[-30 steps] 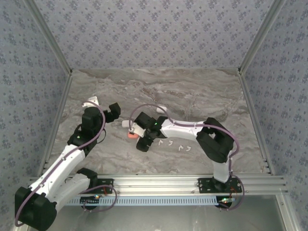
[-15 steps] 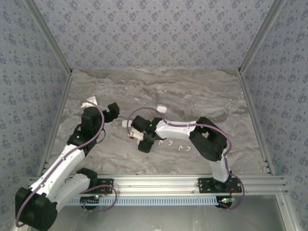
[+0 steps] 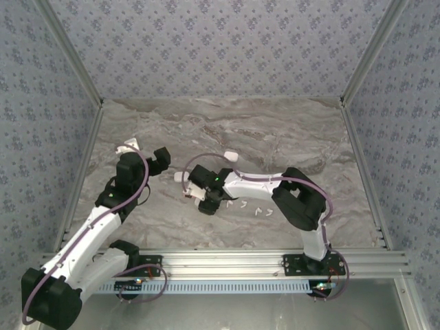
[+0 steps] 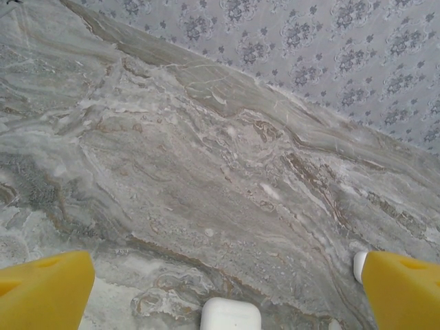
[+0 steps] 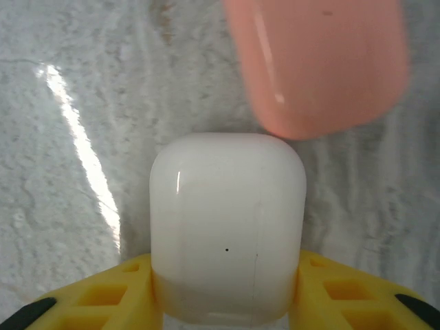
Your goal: Insert the wireless bluetooth earbuds into the charging case
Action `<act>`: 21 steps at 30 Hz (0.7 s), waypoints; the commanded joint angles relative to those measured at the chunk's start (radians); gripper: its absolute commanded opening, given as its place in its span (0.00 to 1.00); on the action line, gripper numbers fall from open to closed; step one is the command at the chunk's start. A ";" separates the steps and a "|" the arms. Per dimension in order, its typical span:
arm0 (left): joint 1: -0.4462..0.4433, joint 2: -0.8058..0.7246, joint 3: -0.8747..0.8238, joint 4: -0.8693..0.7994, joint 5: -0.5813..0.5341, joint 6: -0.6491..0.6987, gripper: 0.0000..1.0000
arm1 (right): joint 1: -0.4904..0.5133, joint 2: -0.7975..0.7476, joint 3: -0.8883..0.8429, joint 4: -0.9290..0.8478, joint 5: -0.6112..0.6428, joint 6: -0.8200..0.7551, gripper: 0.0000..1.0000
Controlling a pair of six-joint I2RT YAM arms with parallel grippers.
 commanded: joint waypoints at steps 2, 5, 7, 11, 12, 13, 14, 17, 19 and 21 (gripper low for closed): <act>0.007 -0.007 0.088 -0.036 0.047 0.033 0.99 | -0.036 -0.176 -0.062 0.082 0.015 -0.009 0.43; 0.007 0.000 0.116 -0.036 0.111 0.051 0.99 | -0.059 -0.301 -0.129 0.123 0.009 -0.041 0.43; 0.007 0.019 0.148 -0.043 0.184 0.070 0.96 | -0.084 -0.392 -0.176 0.163 0.007 -0.072 0.43; 0.007 0.082 0.243 -0.072 0.370 0.124 0.91 | -0.139 -0.553 -0.243 0.238 0.001 -0.151 0.43; 0.008 0.102 0.270 -0.080 0.436 0.139 0.89 | -0.155 -0.593 -0.256 0.253 0.001 -0.174 0.43; 0.008 0.123 0.299 -0.086 0.511 0.160 0.86 | -0.167 -0.628 -0.265 0.267 -0.001 -0.198 0.43; 0.008 0.143 0.322 -0.093 0.576 0.174 0.84 | -0.177 -0.657 -0.273 0.281 0.000 -0.215 0.43; 0.007 0.201 0.381 -0.102 0.770 0.196 0.81 | -0.201 -0.734 -0.297 0.323 0.005 -0.281 0.43; 0.007 0.231 0.399 -0.082 0.886 0.192 0.81 | -0.211 -0.772 -0.310 0.346 0.016 -0.332 0.43; 0.005 0.248 0.401 -0.049 0.967 0.177 0.78 | -0.220 -0.794 -0.313 0.353 0.022 -0.370 0.43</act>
